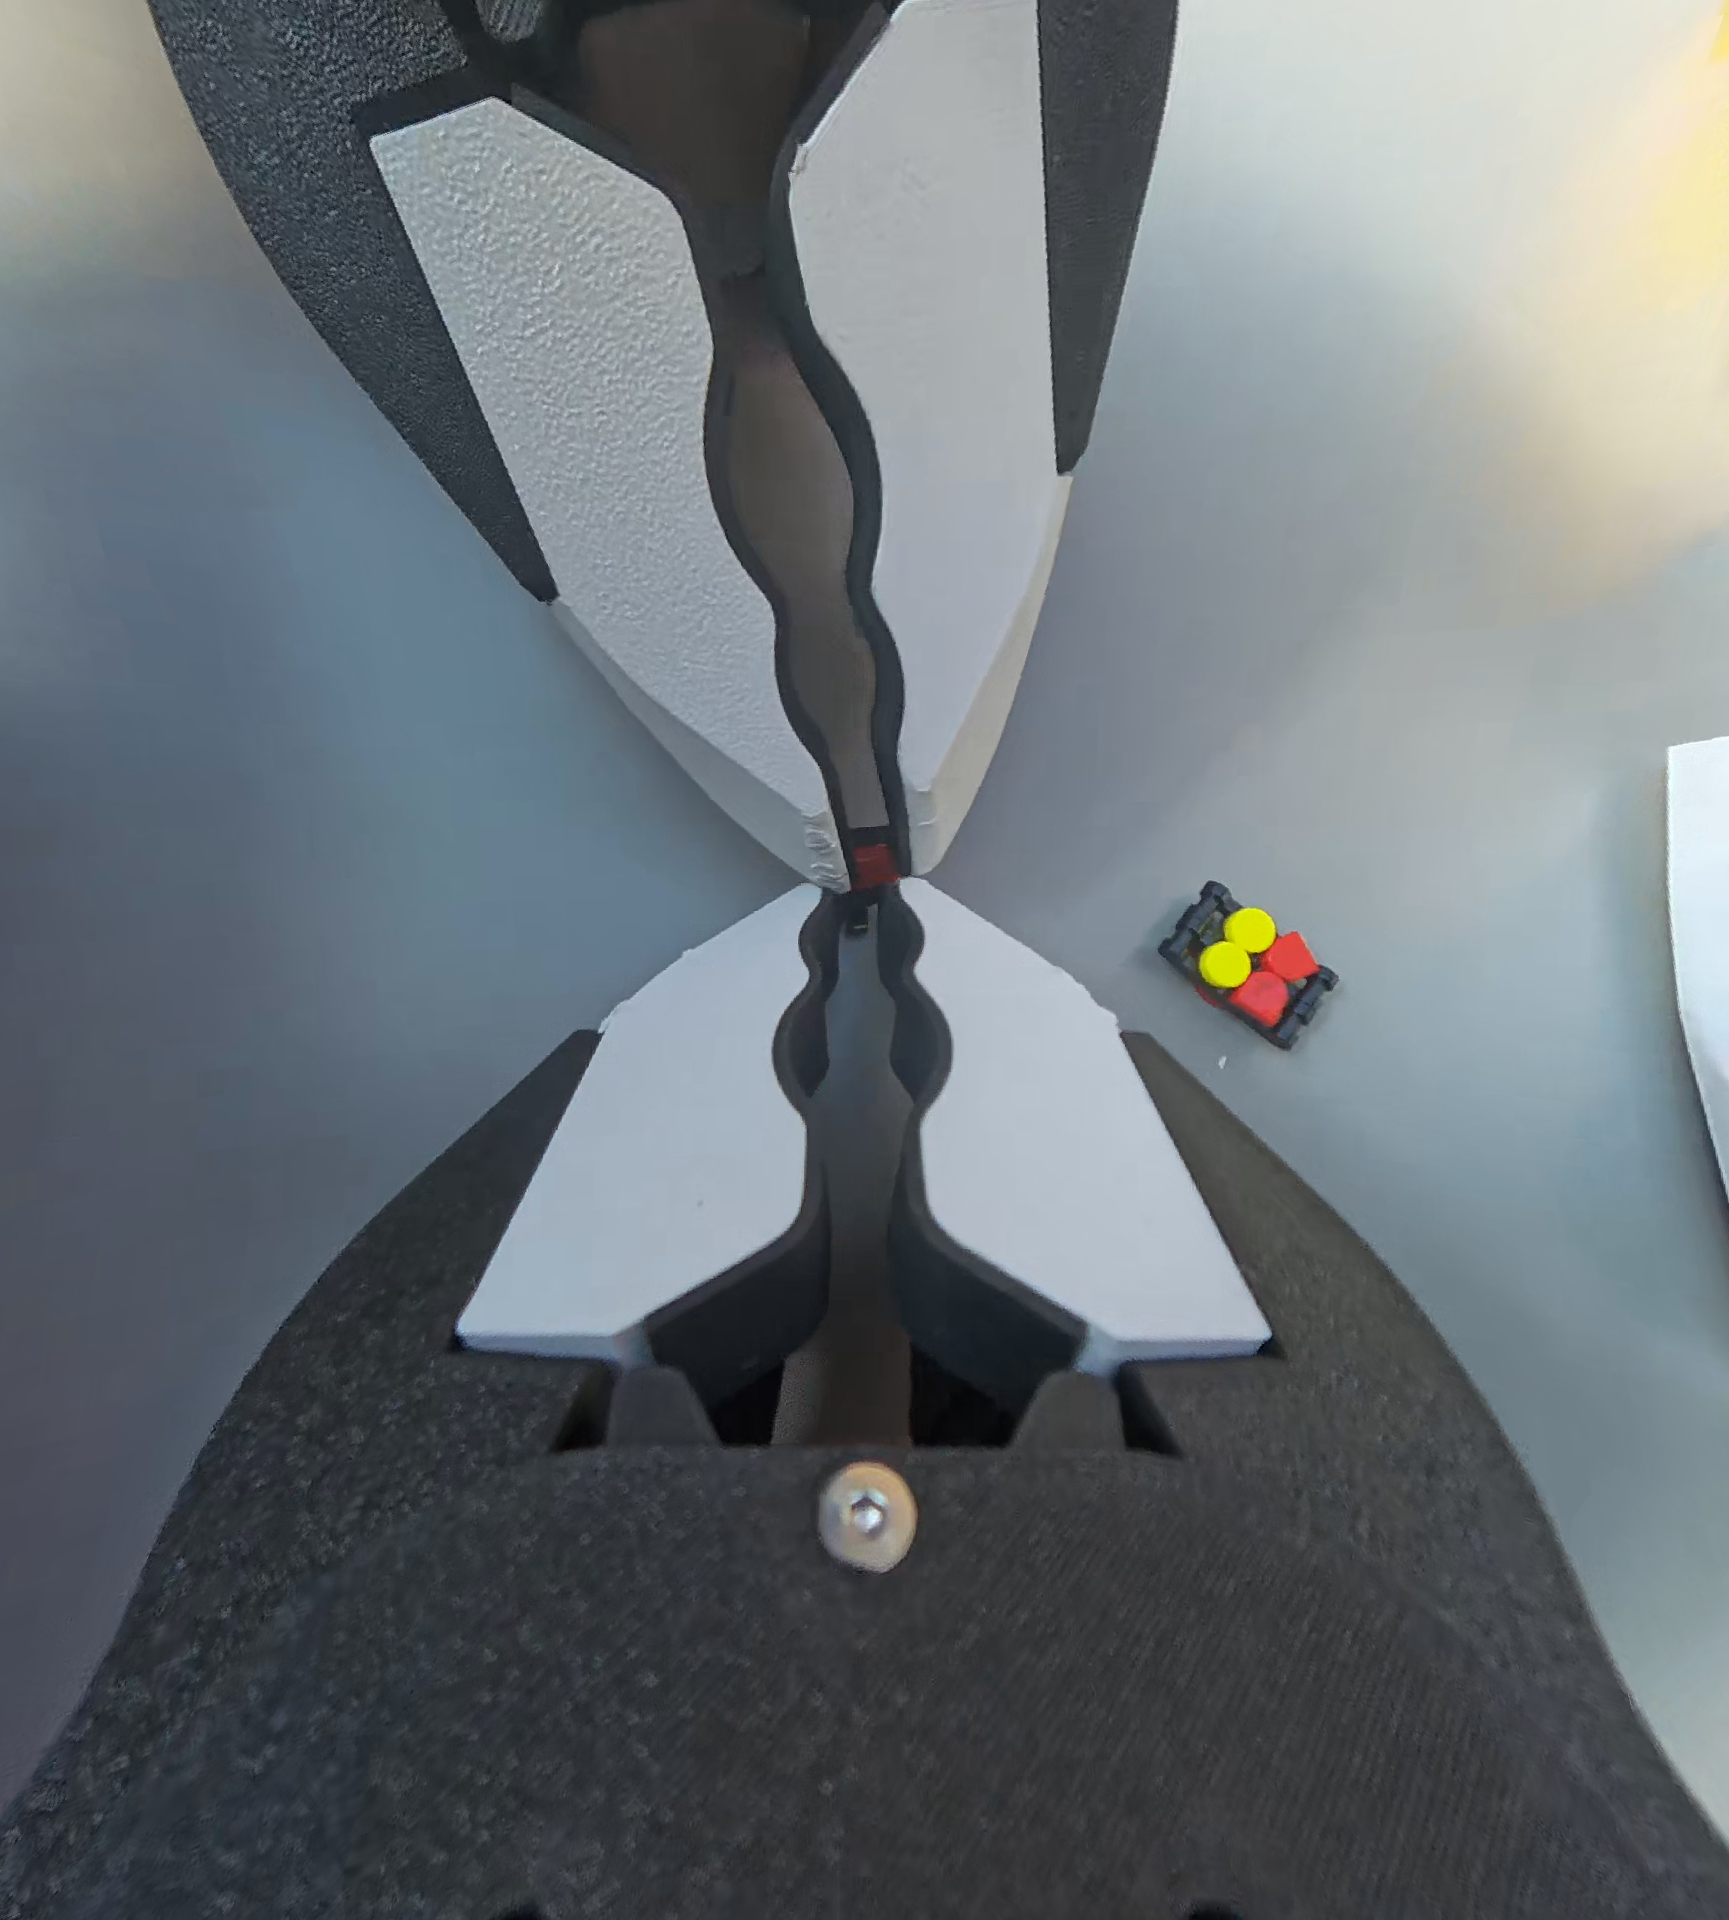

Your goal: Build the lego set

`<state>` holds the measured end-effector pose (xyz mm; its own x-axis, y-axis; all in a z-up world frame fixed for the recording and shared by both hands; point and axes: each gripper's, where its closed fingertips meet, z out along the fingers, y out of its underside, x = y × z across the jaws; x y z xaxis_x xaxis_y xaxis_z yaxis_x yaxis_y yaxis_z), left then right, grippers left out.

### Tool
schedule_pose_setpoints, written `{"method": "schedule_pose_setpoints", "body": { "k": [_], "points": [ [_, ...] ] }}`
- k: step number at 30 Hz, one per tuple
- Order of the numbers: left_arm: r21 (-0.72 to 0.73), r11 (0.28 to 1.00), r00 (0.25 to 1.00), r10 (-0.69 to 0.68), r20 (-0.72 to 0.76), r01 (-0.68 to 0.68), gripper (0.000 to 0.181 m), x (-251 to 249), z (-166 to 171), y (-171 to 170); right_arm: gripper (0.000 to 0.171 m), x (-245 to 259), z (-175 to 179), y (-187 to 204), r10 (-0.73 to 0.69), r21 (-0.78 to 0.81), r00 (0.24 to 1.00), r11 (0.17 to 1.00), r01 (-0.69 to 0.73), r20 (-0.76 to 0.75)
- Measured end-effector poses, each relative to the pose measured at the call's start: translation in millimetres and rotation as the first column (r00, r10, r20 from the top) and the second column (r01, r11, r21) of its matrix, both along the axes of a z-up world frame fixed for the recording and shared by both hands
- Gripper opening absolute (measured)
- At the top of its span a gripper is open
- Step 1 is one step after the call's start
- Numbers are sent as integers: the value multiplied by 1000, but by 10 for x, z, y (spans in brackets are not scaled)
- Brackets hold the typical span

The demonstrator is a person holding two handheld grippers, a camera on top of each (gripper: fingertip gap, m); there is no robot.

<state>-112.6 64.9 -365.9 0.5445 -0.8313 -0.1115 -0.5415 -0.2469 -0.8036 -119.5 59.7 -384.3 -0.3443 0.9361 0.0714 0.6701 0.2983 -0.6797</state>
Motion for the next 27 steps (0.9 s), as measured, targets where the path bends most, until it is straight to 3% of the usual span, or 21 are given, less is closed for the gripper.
{"method": "schedule_pose_setpoints", "body": {
  "k": [4,7,10,13,17,27],
  "points": [
    [25,999,995,-32,-90,34,15,-133,-22,-43,8,23,-1,0,5,-18,1000,1000,-5,-11],
    [-12,999,996,-31,-78,31,18,-191,-58,-83,8,17,18,14,-7,-55,999,998,5,-38],
    [3,1000,998,-10,68,10,18,-77,90,-64,7,-27,260,27,-19,-110,984,994,-1,-178],
    [125,992,962,-4,274,-31,17,5,523,-43,7,-39,626,20,-9,-62,929,998,-15,-370],
    [296,953,947,-32,320,-68,10,57,856,-92,7,4,951,-27,12,-26,846,999,-30,-533],
    [355,932,938,-64,340,-65,14,64,955,-176,7,29,1034,-165,76,-5,819,995,-96,-569]
  ]
}}
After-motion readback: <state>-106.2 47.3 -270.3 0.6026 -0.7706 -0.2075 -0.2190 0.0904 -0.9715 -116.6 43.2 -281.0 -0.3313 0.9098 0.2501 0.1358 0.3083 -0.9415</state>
